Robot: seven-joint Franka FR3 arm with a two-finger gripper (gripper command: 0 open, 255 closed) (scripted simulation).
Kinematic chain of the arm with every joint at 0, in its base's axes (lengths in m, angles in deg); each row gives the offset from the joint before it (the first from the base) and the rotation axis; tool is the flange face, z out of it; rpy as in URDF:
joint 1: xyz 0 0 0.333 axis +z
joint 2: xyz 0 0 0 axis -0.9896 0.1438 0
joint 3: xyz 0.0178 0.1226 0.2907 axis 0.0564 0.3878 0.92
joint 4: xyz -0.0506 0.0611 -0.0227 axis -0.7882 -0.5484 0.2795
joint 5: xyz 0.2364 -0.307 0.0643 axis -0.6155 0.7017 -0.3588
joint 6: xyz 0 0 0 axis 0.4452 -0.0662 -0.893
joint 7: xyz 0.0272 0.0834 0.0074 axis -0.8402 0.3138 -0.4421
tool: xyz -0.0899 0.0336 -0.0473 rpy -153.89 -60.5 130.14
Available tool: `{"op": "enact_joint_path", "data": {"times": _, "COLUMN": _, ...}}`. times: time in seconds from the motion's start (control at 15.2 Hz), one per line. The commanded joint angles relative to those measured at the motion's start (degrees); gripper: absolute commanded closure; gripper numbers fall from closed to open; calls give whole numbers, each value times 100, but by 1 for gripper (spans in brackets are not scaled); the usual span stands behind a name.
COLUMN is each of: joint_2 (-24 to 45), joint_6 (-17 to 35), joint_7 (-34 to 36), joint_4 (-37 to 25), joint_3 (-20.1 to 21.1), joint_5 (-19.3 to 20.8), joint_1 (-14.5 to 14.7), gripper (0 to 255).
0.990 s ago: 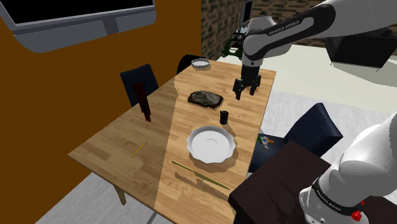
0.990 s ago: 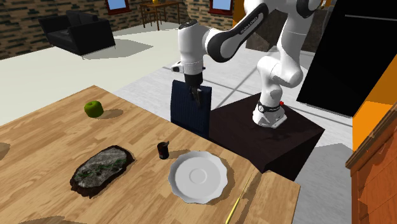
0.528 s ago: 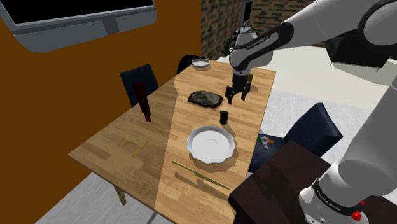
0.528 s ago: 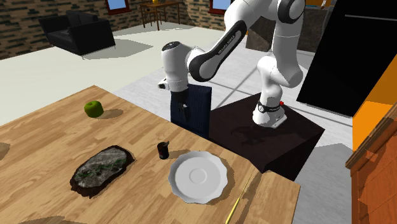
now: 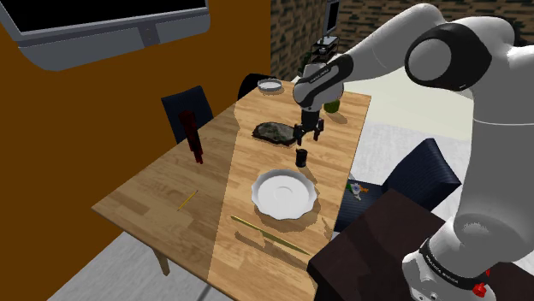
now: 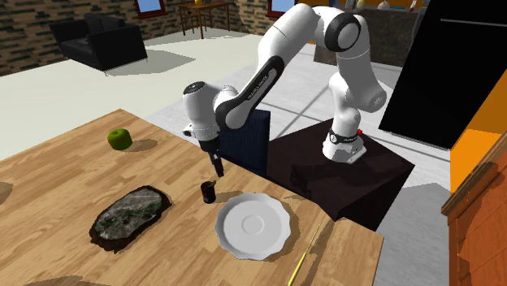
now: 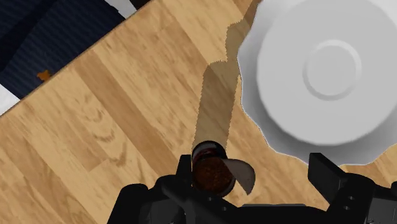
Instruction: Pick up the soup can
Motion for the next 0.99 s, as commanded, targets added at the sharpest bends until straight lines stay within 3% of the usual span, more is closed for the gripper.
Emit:
{"op": "enact_joint_path", "data": {"times": 0.0, "joint_2": 444, "joint_6": -1, "joint_7": -22, "joint_4": -404, "joint_3": 7, "joint_5": -40, "joint_1": -47, "gripper": 0}}
{"op": "enact_joint_path", "data": {"times": 0.4, "joint_2": 1858, "joint_6": -188, "joint_7": -25, "joint_4": -1888, "joint_3": 41, "joint_5": -119, "joint_1": -202, "gripper": 0}}
{"op": "enact_joint_path", "data": {"times": 0.92, "joint_2": 2276, "joint_6": 143, "joint_7": -60, "joint_4": -1974, "joint_3": 77, "joint_5": -161, "joint_1": -226, "gripper": 0}}
